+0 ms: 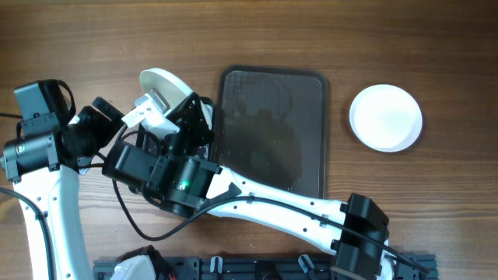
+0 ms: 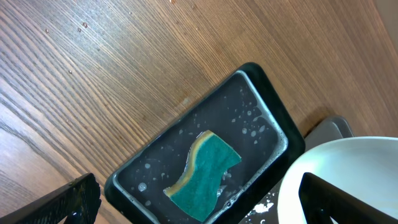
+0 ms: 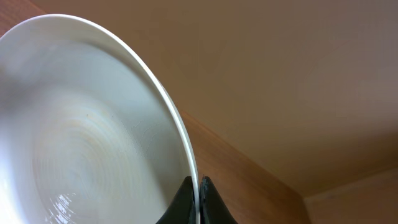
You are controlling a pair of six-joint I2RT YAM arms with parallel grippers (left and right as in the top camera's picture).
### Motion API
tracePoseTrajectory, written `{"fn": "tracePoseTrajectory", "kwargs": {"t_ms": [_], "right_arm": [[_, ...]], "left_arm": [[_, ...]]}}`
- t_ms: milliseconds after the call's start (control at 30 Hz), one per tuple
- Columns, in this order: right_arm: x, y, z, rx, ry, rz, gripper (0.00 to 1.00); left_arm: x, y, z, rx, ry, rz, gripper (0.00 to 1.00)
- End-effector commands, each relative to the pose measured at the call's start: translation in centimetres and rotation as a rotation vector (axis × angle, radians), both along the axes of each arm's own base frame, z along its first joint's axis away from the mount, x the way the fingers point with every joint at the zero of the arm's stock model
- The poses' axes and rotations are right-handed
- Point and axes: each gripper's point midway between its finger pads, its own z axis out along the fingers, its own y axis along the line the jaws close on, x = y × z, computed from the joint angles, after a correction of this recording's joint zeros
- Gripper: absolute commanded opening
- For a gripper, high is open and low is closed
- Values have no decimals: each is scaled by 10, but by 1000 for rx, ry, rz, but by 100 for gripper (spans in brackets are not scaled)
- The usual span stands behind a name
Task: Clean dirty plates on tray and stack at the side
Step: 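Lift the plate over the sink tray and rinse it with the right gripper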
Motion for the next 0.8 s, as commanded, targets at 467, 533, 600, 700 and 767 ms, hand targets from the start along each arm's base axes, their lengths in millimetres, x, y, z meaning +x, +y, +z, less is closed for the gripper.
{"fn": "tracePoseTrajectory", "kwargs": {"t_ms": [467, 533, 600, 700, 767], "right_arm": [[-2, -7, 29, 54, -47, -21, 4], [-2, -7, 29, 64, -48, -24, 4], [-2, -8, 28, 101, -52, -32, 4], [4, -13, 13, 186, 5, -42, 4], [10, -14, -18, 320, 161, -42, 4]], "left_arm": [[1, 0, 6, -2, -20, -3, 100], [1, 0, 6, -2, -20, -3, 100], [1, 0, 6, -2, -20, -3, 100], [1, 0, 6, -2, -20, -3, 100], [1, 0, 6, -2, -20, -3, 100]]}}
